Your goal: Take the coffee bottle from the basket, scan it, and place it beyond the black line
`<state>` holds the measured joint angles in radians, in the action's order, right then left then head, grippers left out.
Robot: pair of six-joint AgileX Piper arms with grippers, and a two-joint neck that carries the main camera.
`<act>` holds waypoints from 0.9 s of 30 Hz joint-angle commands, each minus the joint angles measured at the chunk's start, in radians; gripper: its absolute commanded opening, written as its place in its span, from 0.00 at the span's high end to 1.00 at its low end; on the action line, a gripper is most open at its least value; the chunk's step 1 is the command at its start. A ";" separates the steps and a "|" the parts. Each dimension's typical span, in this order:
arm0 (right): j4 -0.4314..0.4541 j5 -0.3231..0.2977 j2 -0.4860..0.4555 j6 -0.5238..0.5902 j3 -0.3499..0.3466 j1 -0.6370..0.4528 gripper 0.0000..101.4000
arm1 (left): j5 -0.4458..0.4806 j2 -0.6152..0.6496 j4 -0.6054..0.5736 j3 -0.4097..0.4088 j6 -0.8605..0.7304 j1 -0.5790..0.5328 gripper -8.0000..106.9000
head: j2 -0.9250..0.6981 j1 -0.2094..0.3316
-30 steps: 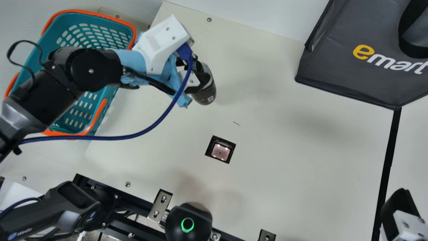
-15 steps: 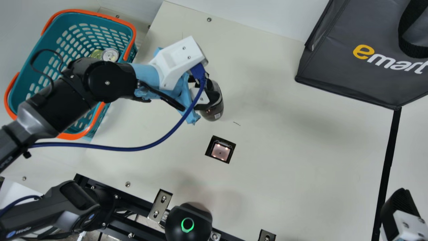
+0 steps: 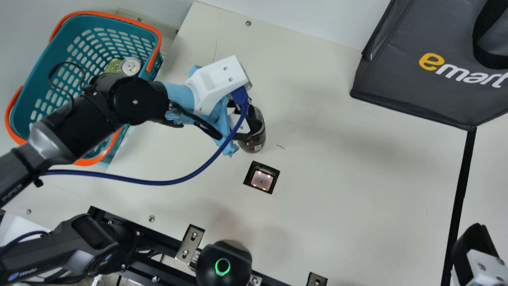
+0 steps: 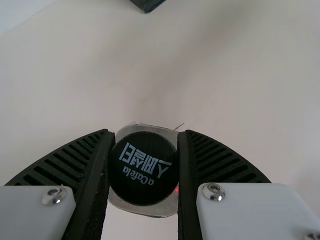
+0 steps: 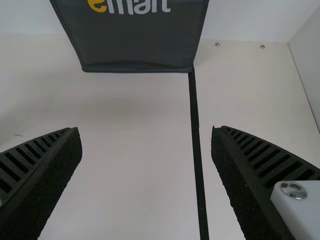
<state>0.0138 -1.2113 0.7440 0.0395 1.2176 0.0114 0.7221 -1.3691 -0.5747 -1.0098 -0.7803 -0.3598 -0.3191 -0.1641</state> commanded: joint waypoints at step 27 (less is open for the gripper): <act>0.000 0.000 0.000 0.000 0.000 0.000 0.10 | -0.002 -0.022 0.005 0.023 -0.030 0.010 0.58 | -0.002 0.026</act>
<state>0.0138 -1.2113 0.7440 0.0395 1.2176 0.0114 0.7192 -1.3890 -0.5717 -0.9867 -0.8126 -0.3475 -0.3191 -0.1641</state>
